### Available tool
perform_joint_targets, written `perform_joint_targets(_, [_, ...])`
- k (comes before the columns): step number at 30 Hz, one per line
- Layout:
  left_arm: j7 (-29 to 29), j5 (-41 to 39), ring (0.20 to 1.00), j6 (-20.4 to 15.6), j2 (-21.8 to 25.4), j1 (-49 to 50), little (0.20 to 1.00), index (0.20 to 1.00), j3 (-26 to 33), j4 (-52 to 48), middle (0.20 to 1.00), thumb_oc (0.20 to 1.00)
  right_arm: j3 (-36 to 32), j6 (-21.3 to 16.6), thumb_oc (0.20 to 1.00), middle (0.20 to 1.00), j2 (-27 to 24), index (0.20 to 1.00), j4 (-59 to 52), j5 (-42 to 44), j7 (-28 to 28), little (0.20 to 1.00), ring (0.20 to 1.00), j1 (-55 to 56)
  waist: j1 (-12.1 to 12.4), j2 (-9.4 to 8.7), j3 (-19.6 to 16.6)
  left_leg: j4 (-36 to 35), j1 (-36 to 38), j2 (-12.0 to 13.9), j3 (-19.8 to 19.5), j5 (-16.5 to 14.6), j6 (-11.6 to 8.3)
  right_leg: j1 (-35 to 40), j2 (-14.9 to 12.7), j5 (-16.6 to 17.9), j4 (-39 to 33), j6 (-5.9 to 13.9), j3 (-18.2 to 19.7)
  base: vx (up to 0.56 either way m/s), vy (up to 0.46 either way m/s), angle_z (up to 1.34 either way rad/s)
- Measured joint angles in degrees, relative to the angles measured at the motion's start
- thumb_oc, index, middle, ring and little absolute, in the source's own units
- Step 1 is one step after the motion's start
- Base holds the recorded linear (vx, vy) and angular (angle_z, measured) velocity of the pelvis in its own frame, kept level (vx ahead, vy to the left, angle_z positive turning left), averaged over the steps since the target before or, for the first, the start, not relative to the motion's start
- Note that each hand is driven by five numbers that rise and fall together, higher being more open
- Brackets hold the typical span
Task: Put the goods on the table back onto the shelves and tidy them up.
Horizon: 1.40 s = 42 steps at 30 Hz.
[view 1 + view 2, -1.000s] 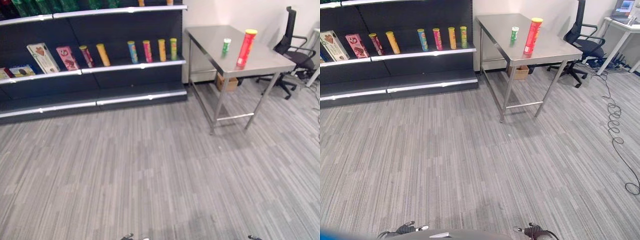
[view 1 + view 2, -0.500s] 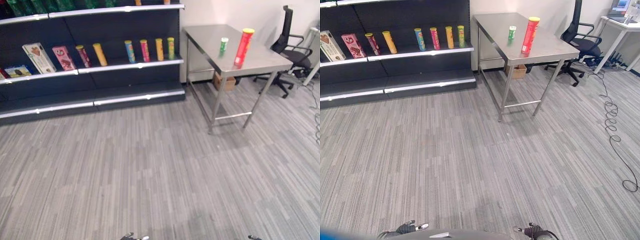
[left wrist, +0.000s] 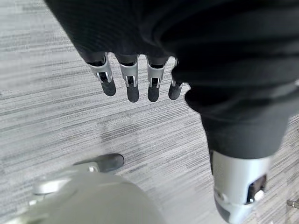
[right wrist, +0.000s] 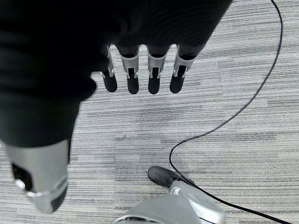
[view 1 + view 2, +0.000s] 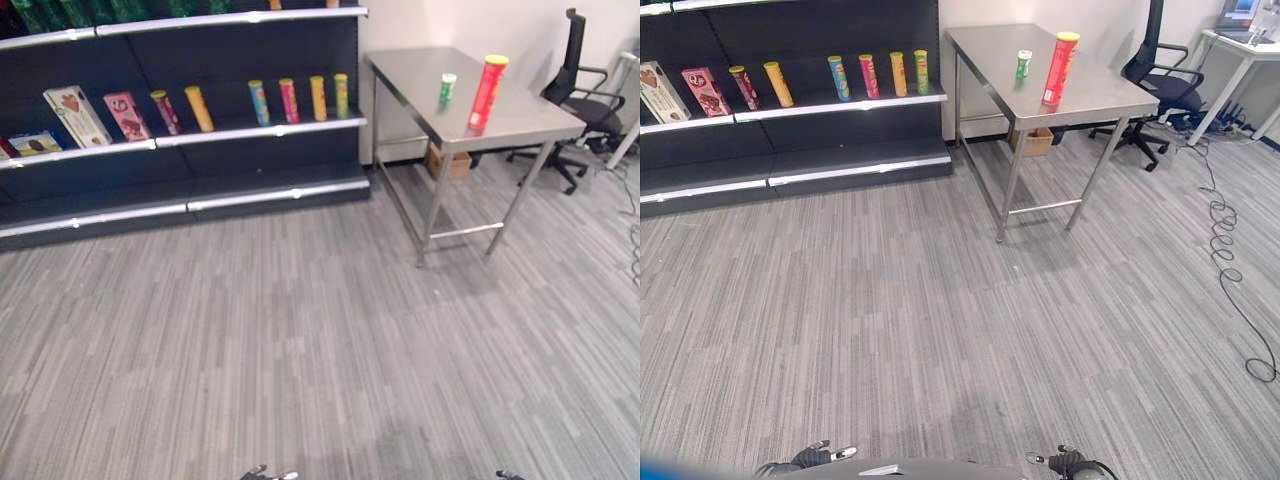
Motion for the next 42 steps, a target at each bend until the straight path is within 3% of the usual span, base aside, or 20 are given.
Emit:
perform_joint_targets(13, [1.17, 1.82, 1.0, -0.16, -0.01, 0.04, 1.0, 1.0, -0.04, 0.26, 1.0, 1.0, 0.02, 0.01, 1.0, 1.0, -0.29, 1.0, 0.05, -0.02, -0.11, 1.0, 1.0, -0.8, 0.27, 0.49, 0.41, -0.02, -0.28, -0.12, 0.59, -0.03, 0.02, -0.76, -0.04, 0.17, 0.03, 0.32, 1.04, -0.01, 0.032, -0.04])
perform_joint_targets(16, [0.85, 1.62, 1.0, -0.4, -0.02, -0.6, 1.0, 1.0, 0.16, 0.39, 1.0, 1.0, 0.0, 0.0, 1.0, 1.0, -1.0, 1.0, 0.12, -0.02, -0.1, 1.0, 1.0, -1.64, 0.36, 1.03, 0.74, -0.02, -1.96, -0.21, 0.72, 0.23, 0.48, -3.9, -0.14, 0.47, 2.92, 0.31, 1.47, -0.07, 0.098, -0.09])
perform_joint_targets(19, [0.74, 1.6, 1.0, -0.42, 0.2, -2.35, 1.0, 1.0, 0.4, 0.67, 1.0, 1.0, -0.07, 0.0, 1.0, 1.0, -1.71, 1.0, 0.2, -0.02, -0.08, 1.0, 1.0, -3.29, 1.06, 1.84, 2.78, -0.03, -3.02, -0.33, 1.99, 0.38, 1.31, -9.2, -0.7, -1.13, 10.58, 2.08, 1.31, -0.04, 0.184, -0.25])
perform_joint_targets(21, [0.62, 1.59, 1.0, -0.42, 0.48, -3.58, 1.0, 1.0, 0.48, 0.67, 1.0, 1.0, -0.23, -0.19, 1.0, 1.0, -1.98, 1.0, 0.0, -0.02, -0.04, 1.0, 1.0, -4.38, 1.49, 2.14, 4.87, -0.05, -2.94, -0.06, 2.75, 0.62, 2.15, -15.1, -1.69, -2.51, 22.51, 4.16, 0.04, -0.02, 0.186, -0.3])
perform_joint_targets(23, [0.66, 1.55, 1.0, -0.5, 1.11, -4.72, 1.0, 1.0, 0.5, 0.73, 1.0, 1.0, -0.91, -0.24, 1.0, 1.0, -1.69, 1.0, -0.29, 0.0, -0.03, 1.0, 1.0, -4.97, 1.33, 1.17, 6.52, 0.61, -2.73, -0.66, 2.94, 0.2, 3.14, -21.97, -5.56, -4.91, 38.61, 6.61, -2.43, 0.08, 0.094, 0.03])
perform_joint_targets(25, [0.64, 1.45, 1.0, -0.54, 1.18, -4.9, 1.0, 1.0, 0.44, 0.65, 1.0, 1.0, -0.83, -0.11, 1.0, 1.0, -1.38, 1.0, 0.52, 0.02, 0.01, 1.0, 1.0, -3.16, 1.37, 0.38, 6.82, 0.93, -1.57, -2.29, 2.35, -0.8, 5.06, -25.86, -10.22, -4.65, 44.41, 8.34, -1.85, 0.23, 0.031, 0.16])
perform_joint_targets(26, [0.65, 1.44, 1.0, -0.45, 0.94, -4.66, 1.0, 1.0, 0.03, 0.75, 1.0, 1.0, -0.89, -0.05, 1.0, 1.0, -1.38, 1.0, 0.56, 0.04, 0.02, 1.0, 1.0, -2.47, 0.67, 0.44, 6.88, 0.91, -1.46, -2.44, 1.74, -0.84, 5.3, -27.11, -11.76, -4.14, 40.39, 8.77, -0.82, 0.35, -0.04, 0.16])
perform_joint_targets(29, [0.67, 0.17, 1.0, -0.43, 0.78, -5.21, 1.0, 1.0, -0.07, 1.13, 1.0, 1.0, -1.32, -0.03, 1.0, 1.0, -1.41, 1.0, 0.34, 0.28, 0.03, 1.0, 1.0, -2.07, -0.81, 0.12, 7.48, 1.32, -1.93, -2.77, 0.17, -0.83, 5.31, -25.5, -12.27, -1.44, 19.82, 11.05, 2.11, 0.27, -0.052, 0.22])
perform_joint_targets(31, [0.66, -0.05, 1.0, -0.51, 0.73, -5.67, 1.0, 1.0, 0.42, 2.56, 1.0, 1.0, -2.34, 0.09, 1.0, 1.0, -1.2, 1.0, 0.32, 0.65, 0.03, 1.0, 1.0, -1.86, -1.9, -0.97, 7.89, 0.72, -0.91, -3.92, -0.69, -0.87, 5.27, -24.1, -13.67, 2.09, 7.73, 12.0, 1.29, 0.33, -0.061, 0.18])
perform_joint_targets(33, [0.68, -0.06, 1.0, -0.49, 0.47, -5.63, 1.0, 1.0, 0.51, 3.34, 1.0, 1.0, -3.28, 0.26, 1.0, 1.0, -1.05, 1.0, 0.56, 0.65, 0.01, 1.0, 1.0, -1.24, -2.14, -1.62, 8.08, 0.32, 0.92, -4.27, -1.05, -2.07, 5.05, -23.37, -14.4, 5.96, 1.67, 12.19, -0.72, 0.48, -0.095, 0.17])
perform_joint_targets(36, [0.68, -0.04, 1.0, -0.49, -0.71, -5.07, 1.0, 1.0, 0.59, 3.46, 1.0, 1.0, -4.73, 0.29, 1.0, 1.0, -1.01, 1.0, 0.51, 0.61, 0.07, 1.0, 1.0, -0.74, -3.21, -1.93, 7.85, 0.31, 3.44, -3.6, -3.86, -4.78, 2.77, -21.93, -16.24, 7.76, 1.35, 12.85, -8.67, 0.48, -0.121, 0.38])
perform_joint_targets(37, [0.56, -0.02, 1.0, -0.48, -1.0, -4.76, 1.0, 1.0, 0.48, 3.44, 1.0, 1.0, -5.19, 0.26, 1.0, 1.0, -1.01, 1.0, 0.31, 0.6, 0.07, 1.0, 1.0, 0.13, -3.58, -2.23, 7.33, 0.03, 4.55, -3.0, -5.11, -5.72, 1.61, -20.64, -16.39, 7.78, 3.25, 12.83, -9.47, 0.54, -0.169, 0.67])
perform_joint_targets(38, [0.57, 0.03, 1.0, -0.5, -1.32, -4.71, 1.0, 1.0, 0.48, 3.43, 1.0, 1.0, -5.54, 0.2, 1.0, 1.0, -1.2, 1.0, 0.48, 0.61, 0.07, 1.0, 1.0, 0.61, -3.57, -1.37, 7.09, -0.47, 6.19, -0.73, -6.7, -6.96, 0.44, -19.5, -14.96, 10.31, 5.32, 11.63, -9.69, 0.55, -0.197, 0.91])
perform_joint_targets(39, [0.6, 0.05, 1.0, -0.46, -1.66, -4.32, 1.0, 1.0, 0.5, 3.76, 1.0, 1.0, -5.55, 0.3, 1.0, 1.0, -1.11, 1.0, 2.08, 0.6, 0.1, 1.0, 1.0, 0.82, -4.87, -0.43, 6.68, -0.43, 7.44, 2.69, -9.07, -8.66, -1.21, -18.53, -12.84, 9.05, 8.76, 11.56, -10.42, 0.54, -0.215, 0.79])
perform_joint_targets(40, [0.59, 0.06, 1.0, -0.46, -1.68, -4.29, 1.0, 1.0, 0.57, 3.78, 1.0, 1.0, -5.46, 0.4, 1.0, 1.0, -1.07, 1.0, 2.04, 0.61, 0.1, 1.0, 1.0, 1.13, -4.93, -0.36, 6.39, -0.43, 7.66, 3.26, -9.08, -8.84, -1.36, -18.29, -12.48, 8.89, 9.12, 11.3, -10.45, 0.53, -0.215, 0.83])
perform_joint_targets(41, [0.48, 0.06, 1.0, -0.6, -2.05, -4.24, 1.0, 1.0, 0.4, 3.41, 1.0, 1.0, -5.14, 0.34, 1.0, 1.0, -1.57, 1.0, 1.92, 0.55, 0.21, 1.0, 1.0, 1.98, -3.94, 0.44, 4.68, 1.68, 8.8, 5.46, -9.03, -9.51, -2.83, -17.19, -9.53, 6.81, 10.74, 7.84, -10.68, 0.59, -0.263, 0.4])
perform_joint_targets(42, [0.34, 0.11, 1.0, -0.92, -2.36, -4.08, 1.0, 1.0, 0.28, 3.28, 1.0, 1.0, -3.53, 0.16, 1.0, 1.0, -2.84, 1.0, 1.88, 0.55, 0.11, 1.0, 1.0, 0.93, -4.23, 0.72, 2.87, 8.35, 5.88, 6.46, -8.48, -9.79, -4.62, -16.61, -7.64, 4.79, 11.01, 5.74, -11.08, 0.41, -0.192, 0.33])
